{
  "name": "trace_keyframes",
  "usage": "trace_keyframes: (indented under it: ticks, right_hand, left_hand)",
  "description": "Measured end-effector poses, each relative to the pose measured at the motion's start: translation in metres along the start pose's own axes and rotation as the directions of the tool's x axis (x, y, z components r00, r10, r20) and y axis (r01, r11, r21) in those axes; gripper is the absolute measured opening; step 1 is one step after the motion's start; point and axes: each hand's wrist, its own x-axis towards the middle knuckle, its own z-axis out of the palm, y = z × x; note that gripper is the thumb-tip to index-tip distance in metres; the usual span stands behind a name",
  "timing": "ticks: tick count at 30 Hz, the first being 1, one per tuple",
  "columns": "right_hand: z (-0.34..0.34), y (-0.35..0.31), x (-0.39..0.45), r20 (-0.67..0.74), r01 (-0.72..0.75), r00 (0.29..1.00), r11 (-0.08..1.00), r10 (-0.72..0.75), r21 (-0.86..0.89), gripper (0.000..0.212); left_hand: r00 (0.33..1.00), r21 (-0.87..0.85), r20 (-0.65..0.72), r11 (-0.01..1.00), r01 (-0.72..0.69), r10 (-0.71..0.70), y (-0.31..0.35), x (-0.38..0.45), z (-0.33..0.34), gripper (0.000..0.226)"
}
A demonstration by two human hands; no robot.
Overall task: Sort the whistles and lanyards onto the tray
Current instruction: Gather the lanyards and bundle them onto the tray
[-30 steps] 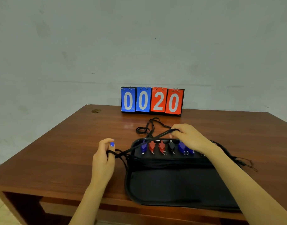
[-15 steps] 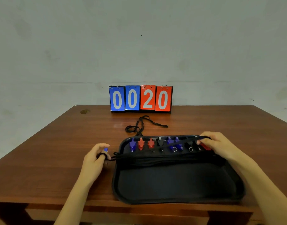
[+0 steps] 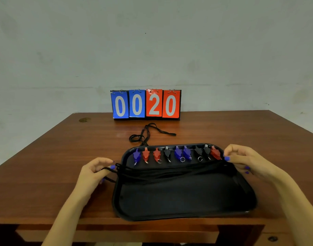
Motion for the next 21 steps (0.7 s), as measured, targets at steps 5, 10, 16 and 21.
trace_keyframes:
  ticks: [5, 10, 16, 21]
  right_hand:
    - [-0.004, 0.006, -0.001, -0.143, 0.037, 0.989, 0.999, -0.037, -0.002, 0.051]
    - [-0.002, 0.023, 0.006, -0.354, 0.098, 0.919, 0.970, -0.174, -0.223, 0.010]
    - [0.000, 0.048, 0.008, -0.457, -0.035, 0.867, 0.891, -0.198, -0.452, 0.010]
    - [0.001, 0.052, 0.004, -0.467, -0.117, 0.855, 0.795, -0.223, -0.595, 0.010]
  left_hand:
    - [0.999, -0.032, 0.011, 0.999, 0.033, -0.032, 0.003, -0.001, 0.001, 0.017]
    - [0.999, 0.129, -0.034, 0.992, -0.010, 0.014, -0.002, 0.005, 0.008, 0.012]
    - [0.996, 0.252, 0.071, 0.965, -0.078, 0.062, -0.006, 0.008, 0.008, 0.021]
    - [0.968, 0.329, 0.214, 0.924, -0.195, 0.128, -0.010, 0.009, 0.007, 0.054]
